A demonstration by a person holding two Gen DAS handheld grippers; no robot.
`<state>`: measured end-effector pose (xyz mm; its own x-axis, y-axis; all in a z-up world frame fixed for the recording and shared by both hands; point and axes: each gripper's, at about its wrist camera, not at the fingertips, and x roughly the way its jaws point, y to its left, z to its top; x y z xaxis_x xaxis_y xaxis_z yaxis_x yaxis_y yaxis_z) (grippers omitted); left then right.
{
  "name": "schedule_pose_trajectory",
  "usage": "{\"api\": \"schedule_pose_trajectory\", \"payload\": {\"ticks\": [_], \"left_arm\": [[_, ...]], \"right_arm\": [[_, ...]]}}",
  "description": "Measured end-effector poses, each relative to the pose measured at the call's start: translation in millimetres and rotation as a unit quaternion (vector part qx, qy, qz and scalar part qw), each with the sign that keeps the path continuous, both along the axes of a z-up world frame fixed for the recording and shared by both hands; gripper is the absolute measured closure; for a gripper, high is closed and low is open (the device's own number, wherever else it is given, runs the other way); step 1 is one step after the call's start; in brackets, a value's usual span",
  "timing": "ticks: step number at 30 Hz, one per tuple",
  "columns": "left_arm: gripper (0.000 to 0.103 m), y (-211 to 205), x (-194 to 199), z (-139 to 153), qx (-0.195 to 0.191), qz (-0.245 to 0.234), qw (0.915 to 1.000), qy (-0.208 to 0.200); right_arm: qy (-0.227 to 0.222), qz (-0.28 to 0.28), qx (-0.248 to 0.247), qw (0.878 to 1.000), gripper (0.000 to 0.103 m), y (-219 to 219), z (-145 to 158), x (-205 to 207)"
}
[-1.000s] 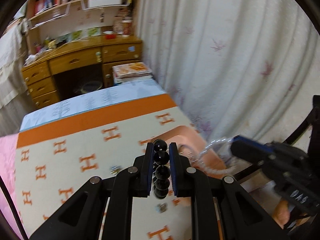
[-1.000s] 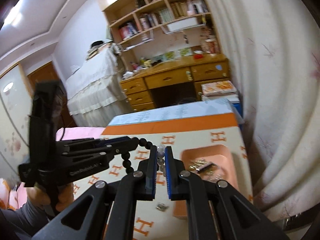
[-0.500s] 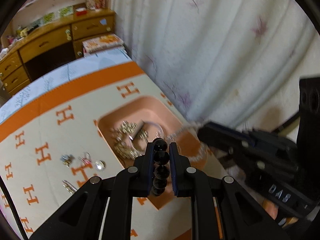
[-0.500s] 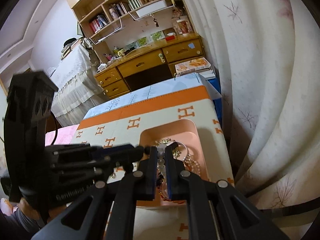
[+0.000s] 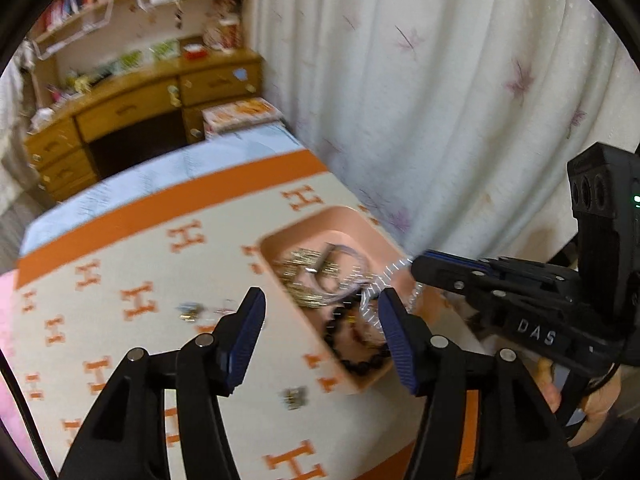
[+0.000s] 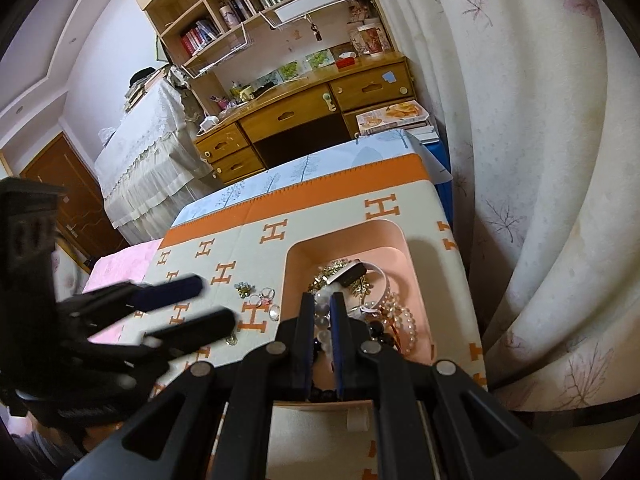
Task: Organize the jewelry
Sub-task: 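Carry both bracelets into the pink tray and open both grippers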
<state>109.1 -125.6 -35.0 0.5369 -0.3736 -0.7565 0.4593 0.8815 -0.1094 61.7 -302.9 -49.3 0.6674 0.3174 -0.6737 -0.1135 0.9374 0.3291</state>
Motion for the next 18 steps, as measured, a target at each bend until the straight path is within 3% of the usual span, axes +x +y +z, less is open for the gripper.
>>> {"api": "schedule_pose_trajectory", "payload": {"ticks": [4,7,18], "left_arm": [[0.028,24.6,-4.4,8.2,0.015,0.035,0.9989,-0.025],[0.024,44.6,-6.7,12.3,0.03,0.064,0.9967,-0.039],[0.022,100.4,-15.9,18.7,0.023,0.122,0.9916,-0.038]], "right_arm": [[0.018,0.009,0.01,1.0,0.095,4.4,-3.6,2.9],[0.023,0.014,0.009,1.0,0.094,10.2,-4.5,2.7],[0.031,0.032,0.004,0.999,0.092,33.7,-3.0,-3.9]]}}
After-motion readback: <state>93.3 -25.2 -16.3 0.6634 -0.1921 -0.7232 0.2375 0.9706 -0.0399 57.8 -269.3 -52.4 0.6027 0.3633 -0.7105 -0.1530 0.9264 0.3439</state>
